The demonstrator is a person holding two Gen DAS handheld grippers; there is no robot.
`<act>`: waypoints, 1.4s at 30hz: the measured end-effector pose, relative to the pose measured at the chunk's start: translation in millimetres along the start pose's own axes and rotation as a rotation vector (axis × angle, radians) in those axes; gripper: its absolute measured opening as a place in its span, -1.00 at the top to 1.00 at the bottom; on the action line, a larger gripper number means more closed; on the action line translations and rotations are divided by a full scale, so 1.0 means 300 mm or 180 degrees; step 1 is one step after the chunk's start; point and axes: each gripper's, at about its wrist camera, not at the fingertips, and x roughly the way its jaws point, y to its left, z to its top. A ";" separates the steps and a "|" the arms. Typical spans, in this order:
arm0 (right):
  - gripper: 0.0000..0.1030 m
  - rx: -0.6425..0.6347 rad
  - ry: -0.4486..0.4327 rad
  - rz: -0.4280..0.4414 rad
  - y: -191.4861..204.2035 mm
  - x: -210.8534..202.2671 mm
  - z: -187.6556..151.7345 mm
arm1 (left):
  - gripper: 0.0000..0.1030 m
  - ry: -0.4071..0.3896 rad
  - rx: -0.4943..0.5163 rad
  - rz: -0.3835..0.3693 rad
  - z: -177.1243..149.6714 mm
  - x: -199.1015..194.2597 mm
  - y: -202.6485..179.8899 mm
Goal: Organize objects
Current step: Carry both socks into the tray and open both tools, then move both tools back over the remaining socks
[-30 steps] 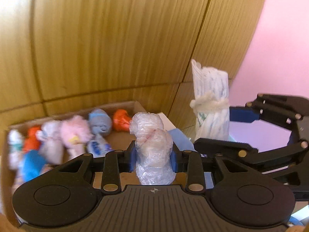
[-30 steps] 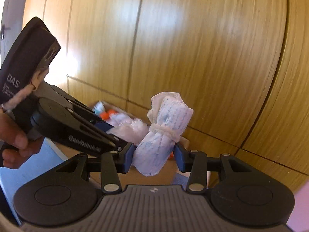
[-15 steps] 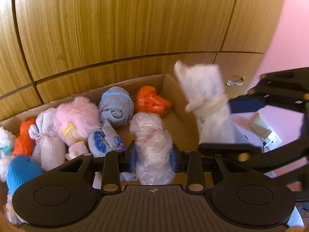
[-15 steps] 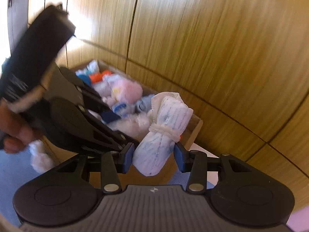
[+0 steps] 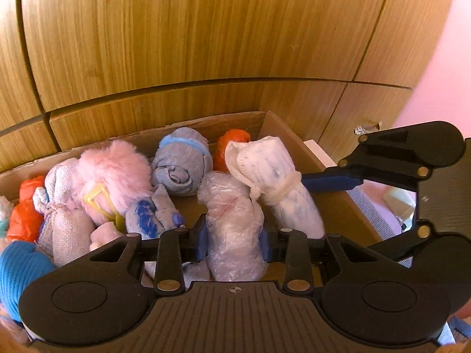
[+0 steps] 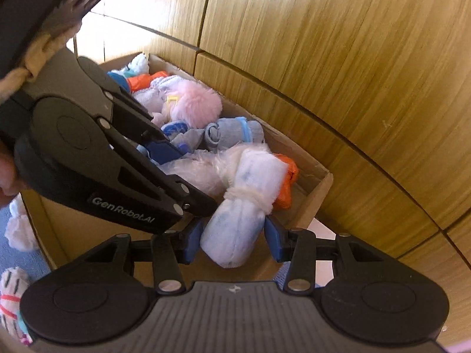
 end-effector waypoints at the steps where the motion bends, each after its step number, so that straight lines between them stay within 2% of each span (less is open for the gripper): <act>1: 0.15 0.0001 -0.0013 -0.0020 0.000 -0.009 -0.004 | 0.21 -0.0006 -0.0027 -0.0006 0.006 0.009 0.010; 3: 0.09 -0.0005 -0.0028 -0.0057 0.005 -0.006 0.000 | 0.17 -0.0015 -0.0071 -0.0028 -0.003 0.008 0.011; 6: -0.22 -0.0016 -0.0092 -0.0089 0.018 -0.019 0.006 | 0.01 -0.0030 -0.0126 -0.0086 -0.016 -0.001 0.011; 7: -0.35 -0.0024 -0.0115 -0.0106 0.024 -0.026 0.006 | -0.04 -0.0041 -0.0149 -0.0104 0.010 0.002 0.017; 8: -0.39 -0.0038 -0.0131 -0.0112 0.030 -0.026 0.007 | -0.07 -0.0048 -0.0135 -0.0112 0.008 0.001 0.012; 14: -0.39 -0.0051 -0.0125 -0.0138 0.037 -0.025 0.010 | -0.11 -0.0061 -0.0078 -0.0049 0.030 -0.002 0.000; 15: -0.39 -0.0053 -0.0129 -0.0145 0.038 -0.027 0.010 | -0.18 -0.0073 -0.0077 -0.0035 0.027 -0.016 0.003; 26: -0.45 0.0022 -0.0164 -0.0181 0.046 -0.074 0.013 | -0.52 -0.0154 -0.0123 0.0049 0.029 -0.107 0.002; 29: -0.51 0.0030 -0.0167 -0.0208 0.054 -0.086 0.019 | -0.62 -0.0194 -0.0136 0.0058 0.027 -0.134 0.004; 42: -0.61 0.0329 -0.0221 -0.0247 0.086 -0.135 0.032 | -0.68 -0.0300 -0.0113 0.0174 -0.004 -0.253 0.020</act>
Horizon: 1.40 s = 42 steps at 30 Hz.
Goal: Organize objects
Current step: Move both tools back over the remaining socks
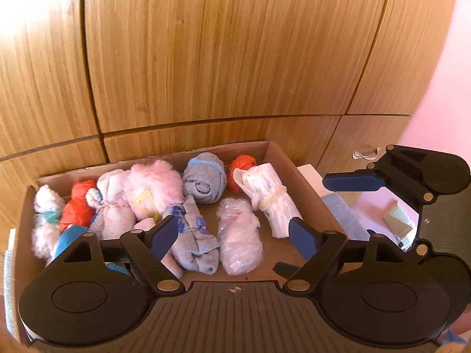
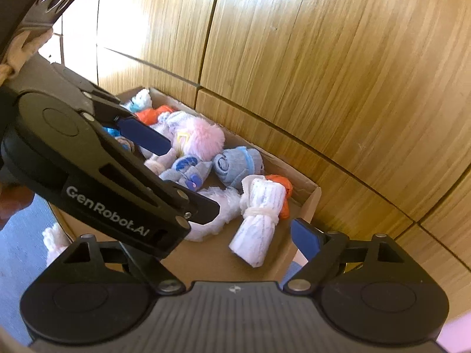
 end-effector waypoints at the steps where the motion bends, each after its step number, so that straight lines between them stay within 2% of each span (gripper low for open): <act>1: -0.61 0.0019 -0.0011 -0.0011 0.002 -0.006 0.000 | -0.68 -0.0012 0.0009 0.0005 -0.001 -0.008 0.000; 14: -0.71 0.0608 -0.0194 -0.0229 -0.021 -0.142 -0.033 | -0.81 -0.0223 0.0140 0.0140 -0.070 -0.186 0.046; 21: -0.76 0.0928 -0.0381 -0.0312 0.033 -0.277 -0.115 | -0.82 -0.0409 0.0206 0.0282 -0.202 -0.320 0.114; 26: -0.79 0.1267 -0.0521 -0.0305 0.146 -0.365 -0.234 | -0.83 -0.0426 0.0125 0.0295 -0.330 -0.371 0.161; 30: -0.80 0.1579 -0.0517 -0.0244 0.262 -0.376 -0.338 | -0.83 -0.0391 0.0110 0.0289 -0.420 -0.372 0.164; 34: -0.80 0.1610 -0.0537 -0.0237 0.361 -0.359 -0.389 | -0.83 -0.0260 0.0164 0.0251 -0.468 -0.331 0.144; 38: -0.80 0.1602 -0.0523 -0.0249 0.392 -0.352 -0.410 | -0.83 -0.0163 0.0216 0.0248 -0.477 -0.276 0.115; 42: -0.80 0.1624 -0.0501 -0.0281 0.399 -0.351 -0.437 | -0.83 -0.0038 0.0092 0.0186 -0.483 -0.213 0.100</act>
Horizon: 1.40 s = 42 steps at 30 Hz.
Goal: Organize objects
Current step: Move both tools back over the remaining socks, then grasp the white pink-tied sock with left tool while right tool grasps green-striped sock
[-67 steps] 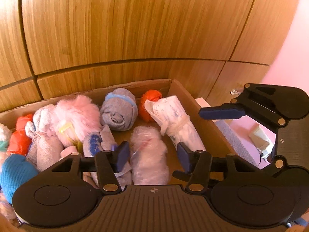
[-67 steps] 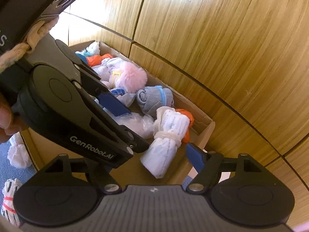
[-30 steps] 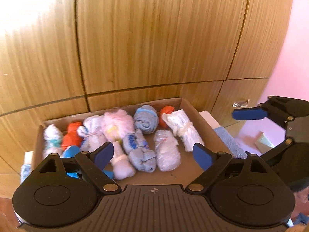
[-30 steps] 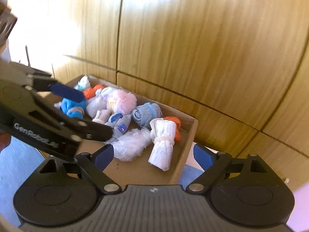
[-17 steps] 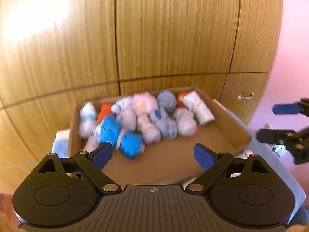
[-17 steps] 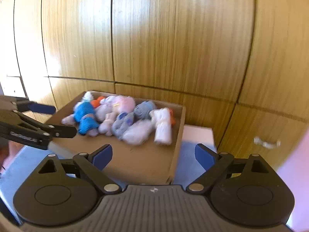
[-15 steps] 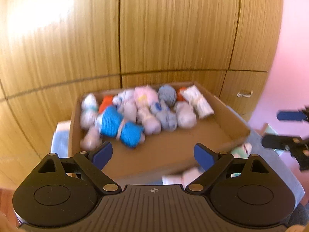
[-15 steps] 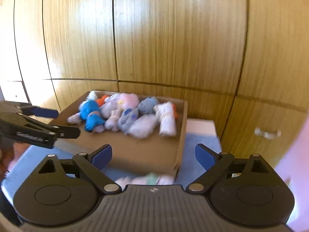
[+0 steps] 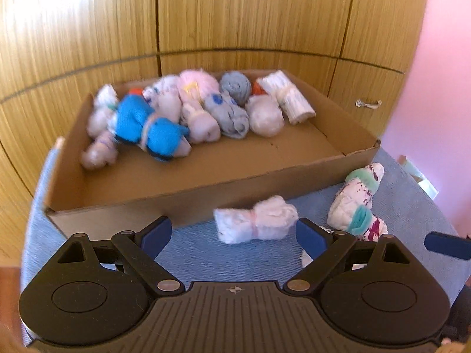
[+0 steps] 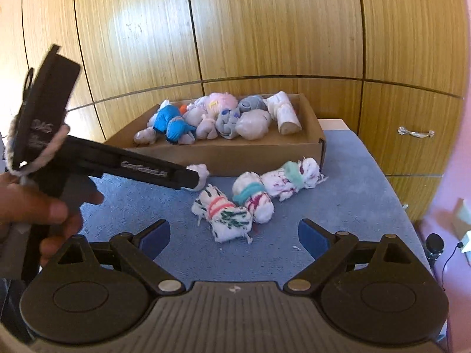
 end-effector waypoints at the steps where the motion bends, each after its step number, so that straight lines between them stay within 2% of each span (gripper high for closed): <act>1: -0.80 0.0023 0.0005 -0.0003 -0.002 -0.002 -0.013 | -0.83 0.0012 -0.0020 0.0001 -0.003 0.010 -0.005; 8: -0.80 0.0089 -0.0047 0.0015 0.012 0.009 -0.025 | -0.79 0.0014 -0.0128 0.0005 -0.009 0.038 -0.009; 10: -0.79 0.0106 -0.0058 0.0036 0.022 0.012 -0.024 | -0.65 0.0008 -0.0112 -0.0019 -0.010 0.031 -0.007; 12: -0.79 0.0102 -0.0074 0.0044 0.035 0.014 -0.022 | -0.24 -0.0002 -0.0110 -0.0070 -0.009 0.023 -0.003; 15: -0.78 0.0108 -0.0084 0.0037 0.046 0.014 -0.019 | -0.10 -0.0011 -0.0147 -0.0132 -0.004 0.014 0.005; 21: -0.77 0.0150 -0.0040 -0.0026 0.061 0.020 -0.014 | -0.08 -0.0097 -0.0109 -0.0152 -0.008 -0.039 0.012; 29: -0.65 0.0563 0.0083 -0.0201 0.124 0.067 -0.024 | -0.09 -0.0211 -0.0153 -0.0016 -0.041 -0.146 0.117; 31: -0.52 0.0613 0.0089 -0.0318 0.150 0.080 -0.024 | -0.10 -0.0205 -0.0197 -0.0030 -0.051 -0.156 0.140; 36: -0.56 0.0744 -0.0004 -0.0708 0.182 0.105 -0.014 | -0.10 -0.0179 -0.0242 -0.0084 -0.075 -0.168 0.168; 39: -0.57 0.0806 0.0031 -0.0880 0.192 0.134 0.007 | -0.10 -0.0196 -0.0262 -0.0123 -0.081 -0.166 0.173; 42: -0.50 0.0771 0.0029 -0.1036 0.216 0.166 0.008 | -0.10 -0.0211 -0.0315 -0.0164 -0.081 -0.167 0.186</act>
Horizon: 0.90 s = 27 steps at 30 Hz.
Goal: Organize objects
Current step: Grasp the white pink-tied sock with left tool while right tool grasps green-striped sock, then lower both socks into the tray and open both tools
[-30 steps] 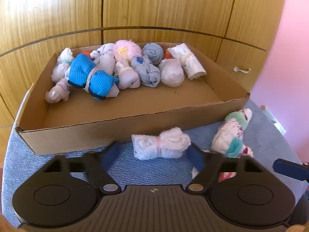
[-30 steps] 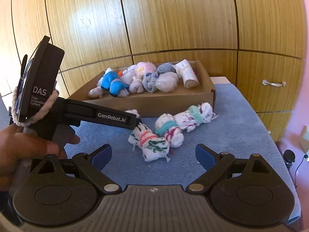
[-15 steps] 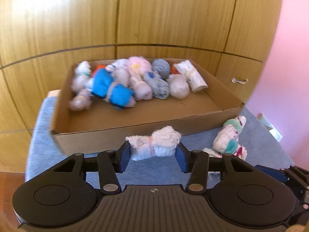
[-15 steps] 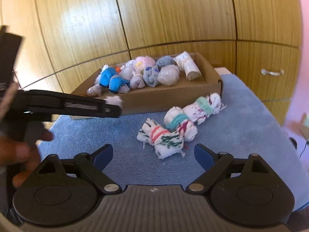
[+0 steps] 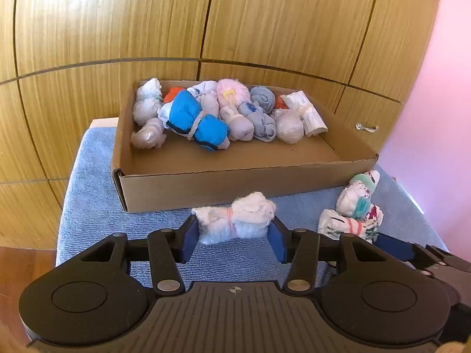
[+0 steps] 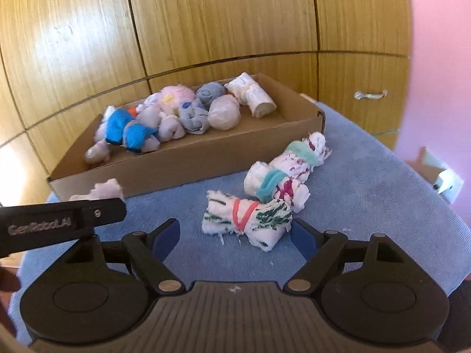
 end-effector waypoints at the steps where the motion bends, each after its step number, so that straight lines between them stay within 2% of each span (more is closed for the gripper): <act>1: -0.46 0.0004 0.0015 -0.0031 0.004 0.007 -0.001 | -0.10 -0.0004 -0.0007 -0.0010 -0.001 -0.001 0.004; 4: -0.26 -0.0027 -0.0047 -0.0120 0.005 0.011 -0.005 | -0.10 0.0010 -0.0010 -0.0030 -0.007 -0.005 0.022; 8: -0.22 -0.0086 -0.0099 -0.0078 -0.004 0.009 -0.020 | -0.10 0.0040 -0.0072 -0.0012 -0.012 -0.004 0.050; 18: -0.19 -0.0136 -0.0105 0.0419 -0.107 -0.104 -0.037 | -0.10 0.0030 0.0008 0.0013 0.000 -0.033 0.022; 23: -0.20 -0.0231 -0.0287 0.0571 -0.146 -0.172 -0.003 | -0.10 -0.0004 0.0152 -0.0007 0.020 -0.063 -0.011; 27: -0.21 -0.0370 -0.0438 0.0726 -0.176 -0.210 0.067 | -0.10 -0.0059 0.0253 0.0006 0.064 -0.085 -0.018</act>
